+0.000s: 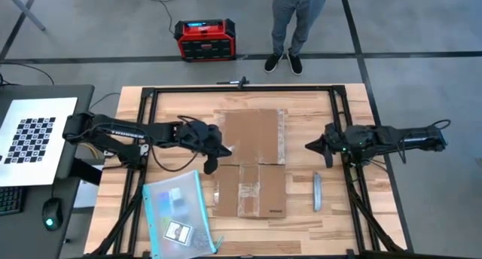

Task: Unpack boxes
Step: Return to Home Position

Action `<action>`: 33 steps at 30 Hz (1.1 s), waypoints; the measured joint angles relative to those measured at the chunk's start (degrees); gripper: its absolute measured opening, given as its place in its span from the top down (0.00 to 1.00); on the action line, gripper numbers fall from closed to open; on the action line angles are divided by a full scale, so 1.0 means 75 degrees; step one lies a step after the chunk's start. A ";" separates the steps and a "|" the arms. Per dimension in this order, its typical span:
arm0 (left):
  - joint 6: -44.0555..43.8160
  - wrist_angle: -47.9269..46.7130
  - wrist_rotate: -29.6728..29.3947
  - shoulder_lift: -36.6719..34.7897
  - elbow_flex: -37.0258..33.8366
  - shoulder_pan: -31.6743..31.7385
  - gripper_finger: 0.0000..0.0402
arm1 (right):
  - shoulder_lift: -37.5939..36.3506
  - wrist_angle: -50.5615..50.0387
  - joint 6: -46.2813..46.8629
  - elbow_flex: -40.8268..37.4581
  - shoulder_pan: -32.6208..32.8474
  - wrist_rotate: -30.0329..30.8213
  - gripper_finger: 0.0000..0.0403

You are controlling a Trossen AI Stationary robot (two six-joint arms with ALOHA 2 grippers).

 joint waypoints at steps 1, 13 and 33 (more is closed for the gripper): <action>-0.0033 0.0387 0.0038 -0.0080 -0.0213 0.0000 1.00 | -0.0178 0.0182 -0.0107 -0.0147 0.0071 0.0130 0.99; -0.0561 0.3116 0.0091 -0.1305 -0.2117 0.0000 1.00 | -0.2208 0.2976 -0.1246 -0.2316 0.0349 0.0945 0.99; -0.1015 0.6135 0.1815 -0.1868 -0.3771 0.0026 1.00 | -0.0941 0.3580 -0.2805 -0.2574 0.0285 -0.0362 0.99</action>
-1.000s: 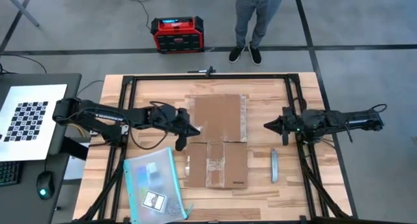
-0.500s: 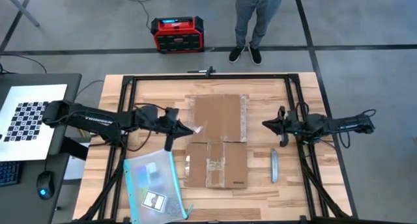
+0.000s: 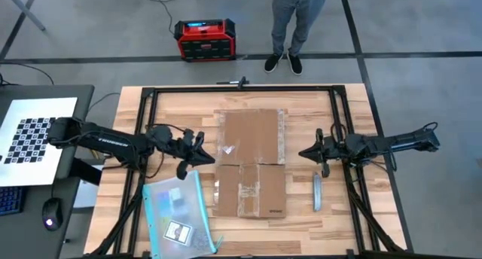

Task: Unpack boxes
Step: Return to Home Position

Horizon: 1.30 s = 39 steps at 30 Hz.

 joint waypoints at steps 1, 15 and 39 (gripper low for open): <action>-0.0052 0.0223 -0.0001 -0.0024 -0.0049 0.0000 1.00 | 0.0000 0.0000 -0.0009 0.0000 0.0000 -0.0005 0.99; 0.0339 0.0126 -0.0298 -0.0622 -0.0124 0.0012 1.00 | -0.1263 -0.0783 -0.0196 0.0254 -0.0401 -0.0082 0.99; 0.1169 -0.1204 -0.0941 -0.3615 -0.1233 0.0009 1.00 | -0.1197 0.0307 0.0671 -0.0125 -0.0437 -0.0159 0.99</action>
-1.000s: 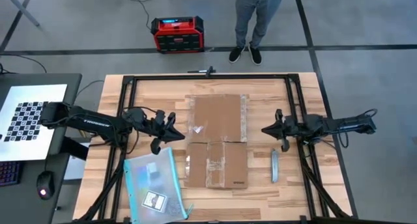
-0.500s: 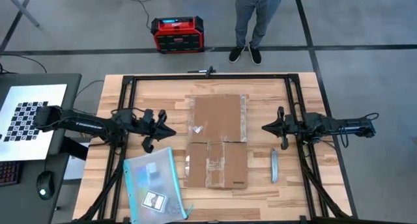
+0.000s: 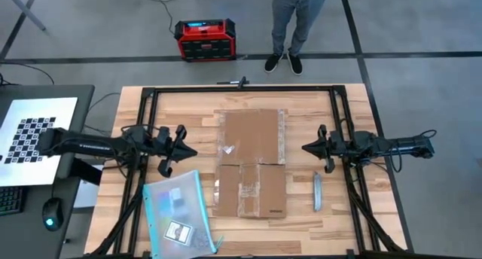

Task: Unpack boxes
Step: Return to Home Position

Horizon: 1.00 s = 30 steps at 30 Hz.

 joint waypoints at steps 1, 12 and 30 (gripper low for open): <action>0.0043 -0.0236 -0.0149 -0.0237 0.0000 0.0000 1.00 | 0.0002 0.0008 0.0011 0.0000 0.0000 0.0000 0.99; 0.0354 -0.2967 -0.0945 -0.3748 0.0002 0.0003 1.00 | -0.0007 0.0013 0.0017 -0.0003 0.0000 0.0009 0.99; -0.0271 -0.3900 -0.1469 -0.4510 -0.0938 0.0003 1.00 | -0.0024 0.0025 0.0037 -0.0009 0.0000 0.0032 0.99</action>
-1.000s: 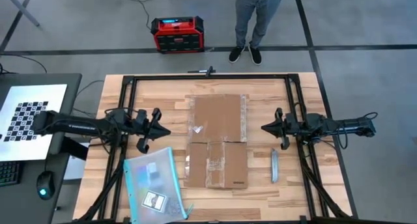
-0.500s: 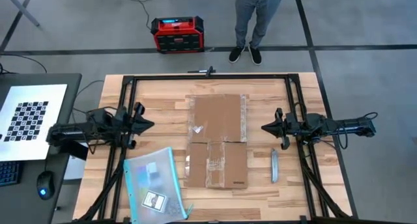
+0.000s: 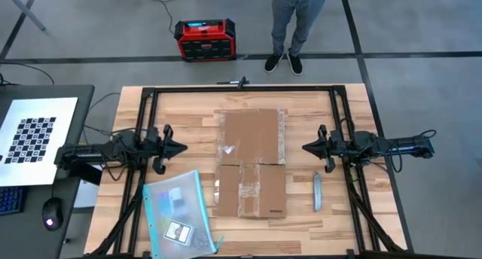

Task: Unpack boxes
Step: Return to Home Position

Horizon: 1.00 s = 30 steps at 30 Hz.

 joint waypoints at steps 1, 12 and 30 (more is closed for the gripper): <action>0.0236 0.0169 0.0055 -0.0004 0.0000 0.0000 1.00 | 0.0004 -0.0003 -0.0002 0.0000 0.0000 0.0000 0.99; 0.0962 -0.0395 0.0166 0.0023 -0.0023 0.0000 1.00 | 0.0003 0.0000 -0.0003 0.0000 0.0000 0.0000 0.99; 0.0951 -0.0968 0.0099 0.0073 -0.0023 0.0000 1.00 | 0.0005 0.0003 -0.0017 0.0000 0.0002 -0.0002 0.99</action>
